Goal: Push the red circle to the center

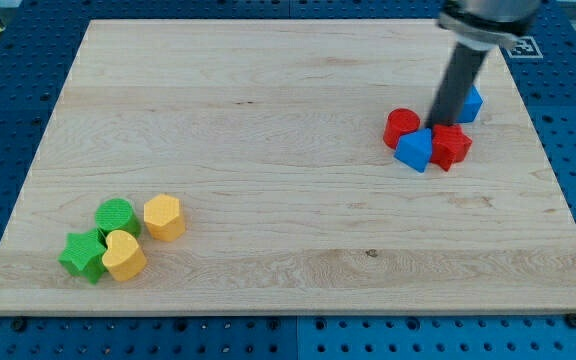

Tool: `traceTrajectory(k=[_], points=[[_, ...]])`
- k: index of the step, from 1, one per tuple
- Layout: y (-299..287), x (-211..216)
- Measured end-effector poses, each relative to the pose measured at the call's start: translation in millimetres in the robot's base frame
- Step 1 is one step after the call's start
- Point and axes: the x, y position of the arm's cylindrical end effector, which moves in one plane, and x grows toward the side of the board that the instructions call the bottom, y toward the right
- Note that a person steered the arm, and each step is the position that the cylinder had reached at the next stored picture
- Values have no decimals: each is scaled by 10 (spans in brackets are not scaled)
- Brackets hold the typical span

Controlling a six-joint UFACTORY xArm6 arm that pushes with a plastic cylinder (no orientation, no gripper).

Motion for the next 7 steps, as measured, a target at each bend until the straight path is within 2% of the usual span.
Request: traceTrajectory(k=[1, 2, 3, 4, 7], points=[[-382, -28], [-512, -172], [-349, -258], [51, -258], [-351, -198]])
